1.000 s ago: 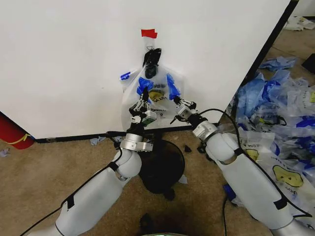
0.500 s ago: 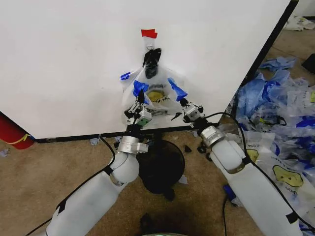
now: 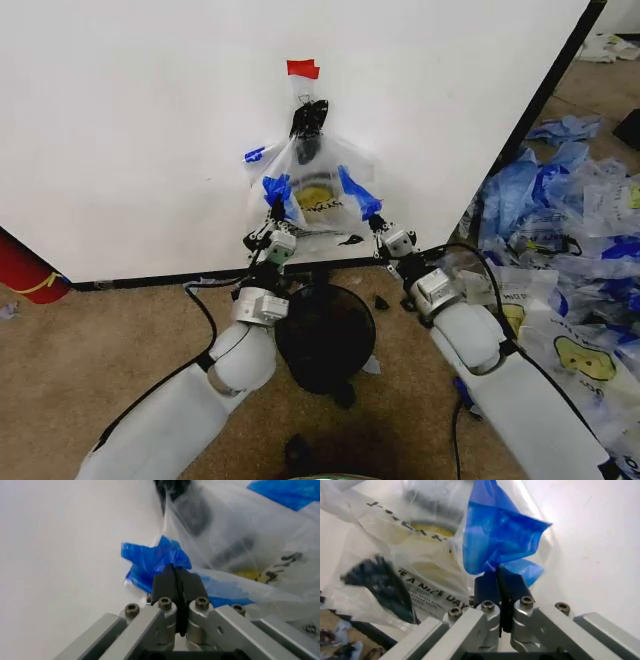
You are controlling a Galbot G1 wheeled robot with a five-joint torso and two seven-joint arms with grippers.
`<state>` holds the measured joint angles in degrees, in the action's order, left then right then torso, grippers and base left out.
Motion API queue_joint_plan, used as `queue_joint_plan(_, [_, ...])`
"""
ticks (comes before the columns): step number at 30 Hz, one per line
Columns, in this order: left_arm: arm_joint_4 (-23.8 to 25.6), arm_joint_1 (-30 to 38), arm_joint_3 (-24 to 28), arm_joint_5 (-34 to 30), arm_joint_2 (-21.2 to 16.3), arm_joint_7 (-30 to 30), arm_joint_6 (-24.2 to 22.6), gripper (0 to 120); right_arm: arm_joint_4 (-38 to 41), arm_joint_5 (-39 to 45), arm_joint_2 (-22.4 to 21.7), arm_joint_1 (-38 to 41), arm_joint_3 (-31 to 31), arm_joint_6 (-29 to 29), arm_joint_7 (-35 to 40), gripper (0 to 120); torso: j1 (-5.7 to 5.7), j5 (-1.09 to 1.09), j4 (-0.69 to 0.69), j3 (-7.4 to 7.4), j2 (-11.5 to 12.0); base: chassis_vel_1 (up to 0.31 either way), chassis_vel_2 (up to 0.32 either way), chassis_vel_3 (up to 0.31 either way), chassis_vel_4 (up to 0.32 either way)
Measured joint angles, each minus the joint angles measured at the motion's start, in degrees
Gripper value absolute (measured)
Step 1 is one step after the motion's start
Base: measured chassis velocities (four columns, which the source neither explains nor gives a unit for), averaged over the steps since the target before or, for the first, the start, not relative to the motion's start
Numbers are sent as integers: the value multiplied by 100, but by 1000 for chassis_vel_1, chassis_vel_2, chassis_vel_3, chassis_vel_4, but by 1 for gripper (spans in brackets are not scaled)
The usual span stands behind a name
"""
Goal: Pick up the garbage bag from the wall and place it over the trash bin.
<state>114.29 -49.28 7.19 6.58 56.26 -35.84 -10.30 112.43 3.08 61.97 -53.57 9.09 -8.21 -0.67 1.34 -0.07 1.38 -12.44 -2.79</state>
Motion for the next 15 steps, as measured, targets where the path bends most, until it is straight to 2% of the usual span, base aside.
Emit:
queue_joint_plan(3, [124,-169,-132,-99,-92,0,-26,0,0,31,26,15,-52,-6,0,0,0,1,-2,0,0,0,0,0,0])
queue_joint_plan(5, [246,-336,-273,-169,-178,-1,-37,0,0,61,51,31,-108,-7,-1,0,0,3,-8,0,0,0,0,0,0])
queue_joint_plan(6, [353,-496,-403,-212,-245,-1,-37,0,5,77,57,18,-138,-8,-5,0,0,-2,-6,0,0,0,0,0,0])
queue_joint_plan(10, [560,-849,-651,-241,-334,-9,-25,0,18,98,67,4,-197,-8,-26,0,0,4,-5,-1,0,0,0,0,0])
queue_joint_plan(15, [657,-953,-703,-251,-344,-34,31,0,114,83,59,-172,-148,-6,-30,0,0,1,-1,-1,0,0,0,0,0])
